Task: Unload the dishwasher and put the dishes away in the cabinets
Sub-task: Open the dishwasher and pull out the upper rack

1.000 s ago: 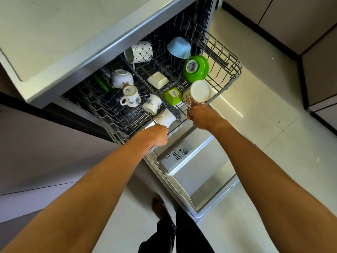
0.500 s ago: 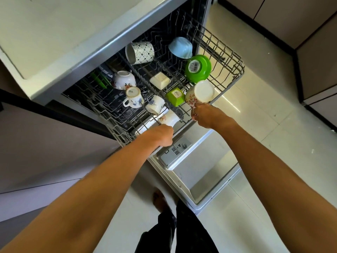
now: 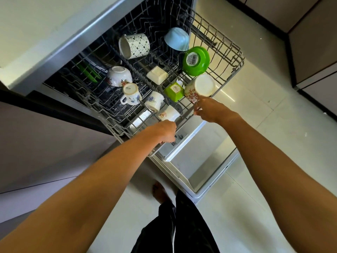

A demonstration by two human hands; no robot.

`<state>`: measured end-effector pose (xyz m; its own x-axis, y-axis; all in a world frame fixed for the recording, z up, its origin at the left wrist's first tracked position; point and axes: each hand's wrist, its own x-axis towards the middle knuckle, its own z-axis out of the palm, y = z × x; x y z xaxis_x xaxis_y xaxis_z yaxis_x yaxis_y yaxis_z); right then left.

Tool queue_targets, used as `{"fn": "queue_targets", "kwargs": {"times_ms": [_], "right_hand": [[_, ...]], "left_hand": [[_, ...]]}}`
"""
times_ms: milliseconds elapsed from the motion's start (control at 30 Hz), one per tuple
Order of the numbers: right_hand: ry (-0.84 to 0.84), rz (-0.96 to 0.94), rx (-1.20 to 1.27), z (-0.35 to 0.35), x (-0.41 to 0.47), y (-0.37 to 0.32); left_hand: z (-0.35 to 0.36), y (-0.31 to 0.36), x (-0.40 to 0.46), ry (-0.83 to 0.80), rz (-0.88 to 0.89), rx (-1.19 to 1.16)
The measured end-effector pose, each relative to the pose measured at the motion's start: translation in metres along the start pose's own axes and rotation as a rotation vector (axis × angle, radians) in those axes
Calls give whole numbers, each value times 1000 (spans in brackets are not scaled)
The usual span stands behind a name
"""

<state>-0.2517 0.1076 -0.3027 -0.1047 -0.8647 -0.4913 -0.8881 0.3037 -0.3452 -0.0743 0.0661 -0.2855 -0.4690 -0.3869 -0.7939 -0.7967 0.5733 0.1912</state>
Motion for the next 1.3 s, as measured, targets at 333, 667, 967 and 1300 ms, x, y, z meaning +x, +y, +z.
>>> {"fn": "queue_targets", "kwargs": {"times_ms": [333, 667, 967, 1300], "right_hand": [[-179, -9, -295, -14, 3, -7], [-75, -169, -364, -4, 3, 6], [-85, -220, -327, 7, -41, 43], [-104, -143, -222, 14, -59, 47]], "left_hand": [[46, -4, -11, 96, -28, -391], [81, -5, -6, 450, -34, -371], [112, 40, -19, 452, -26, -341], [123, 51, -23, 431, -41, -359]]}}
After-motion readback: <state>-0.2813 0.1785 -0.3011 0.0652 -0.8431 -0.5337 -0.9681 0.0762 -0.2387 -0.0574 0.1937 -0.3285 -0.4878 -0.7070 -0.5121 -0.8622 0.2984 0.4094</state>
